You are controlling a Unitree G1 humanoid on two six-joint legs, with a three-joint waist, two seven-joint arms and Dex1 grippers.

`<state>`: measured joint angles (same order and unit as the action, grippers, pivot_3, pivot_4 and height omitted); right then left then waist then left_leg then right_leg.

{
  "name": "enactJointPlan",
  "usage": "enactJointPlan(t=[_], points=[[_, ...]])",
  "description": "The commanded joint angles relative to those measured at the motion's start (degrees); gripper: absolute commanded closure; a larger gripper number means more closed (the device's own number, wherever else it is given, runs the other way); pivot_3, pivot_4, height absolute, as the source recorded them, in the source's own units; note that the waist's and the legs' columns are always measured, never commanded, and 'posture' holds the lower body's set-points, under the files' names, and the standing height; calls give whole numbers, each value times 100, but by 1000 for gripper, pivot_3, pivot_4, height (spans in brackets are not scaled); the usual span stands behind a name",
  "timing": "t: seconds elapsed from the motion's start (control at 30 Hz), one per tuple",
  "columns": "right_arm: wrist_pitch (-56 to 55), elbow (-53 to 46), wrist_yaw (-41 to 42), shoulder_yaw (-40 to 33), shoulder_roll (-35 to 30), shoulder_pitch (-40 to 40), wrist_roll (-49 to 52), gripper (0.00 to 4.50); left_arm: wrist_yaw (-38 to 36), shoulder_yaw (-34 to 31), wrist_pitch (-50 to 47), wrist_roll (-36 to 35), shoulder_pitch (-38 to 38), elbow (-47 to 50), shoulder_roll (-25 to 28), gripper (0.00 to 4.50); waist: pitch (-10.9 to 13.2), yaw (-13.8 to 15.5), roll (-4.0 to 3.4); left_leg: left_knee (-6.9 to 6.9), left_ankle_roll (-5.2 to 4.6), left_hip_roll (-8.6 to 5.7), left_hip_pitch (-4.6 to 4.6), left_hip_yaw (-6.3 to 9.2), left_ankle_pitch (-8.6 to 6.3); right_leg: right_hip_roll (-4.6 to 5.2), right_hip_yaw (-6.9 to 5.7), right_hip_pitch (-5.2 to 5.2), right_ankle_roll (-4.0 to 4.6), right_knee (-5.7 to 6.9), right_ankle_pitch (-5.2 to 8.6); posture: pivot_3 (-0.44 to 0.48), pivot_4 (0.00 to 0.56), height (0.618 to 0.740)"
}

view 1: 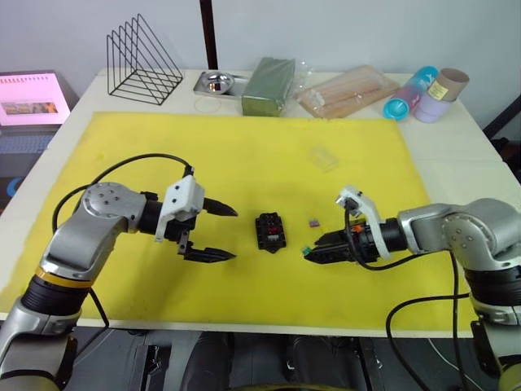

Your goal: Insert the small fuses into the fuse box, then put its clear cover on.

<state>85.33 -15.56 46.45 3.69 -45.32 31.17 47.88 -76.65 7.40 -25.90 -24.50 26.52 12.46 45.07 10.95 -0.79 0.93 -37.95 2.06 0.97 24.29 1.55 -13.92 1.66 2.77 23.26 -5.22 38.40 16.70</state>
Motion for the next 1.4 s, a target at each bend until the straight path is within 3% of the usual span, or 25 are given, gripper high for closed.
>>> enactJointPlan(t=[0.03,0.6,1.07,1.17,1.37,1.4], points=[[-160,15,15,24,-1,32,-44,901,73,-118,65,-55,32,148,31,0,0,0,0,0,0,0,0,0,0,0,0,0,0,0,0,0,150,740],[46,545,348,375,149,479,81,901,225,-42,132,-27,54,127,-67,0,0,-4,0,0,0,0,0,0,0,-1,0,0,0,0,0,0,150,740],[-277,1723,1506,1654,8,1224,-379,901,393,-45,211,0,-24,143,-130,0,0,-20,0,1,-2,1,-1,0,-1,-3,-2,0,0,-1,0,0,150,740],[-406,1877,1729,1889,31,1353,-541,1489,425,-51,242,9,-54,152,-136,0,0,-24,0,0,-3,1,-1,0,-2,-3,-2,1,0,-1,0,0,150,740],[-587,2111,1977,2095,84,1490,-776,3489,510,-60,283,16,-97,177,-144,0,0,-18,0,1,-4,2,0,2,-3,-3,-2,3,0,-1,0,0,150,740],[-613,2152,2008,2112,80,1508,-810,3489,517,-57,287,18,-98,177,-146,0,0,-18,0,1,-4,1,0,2,-3,-2,-2,3,0,-1,0,0,150,740]])
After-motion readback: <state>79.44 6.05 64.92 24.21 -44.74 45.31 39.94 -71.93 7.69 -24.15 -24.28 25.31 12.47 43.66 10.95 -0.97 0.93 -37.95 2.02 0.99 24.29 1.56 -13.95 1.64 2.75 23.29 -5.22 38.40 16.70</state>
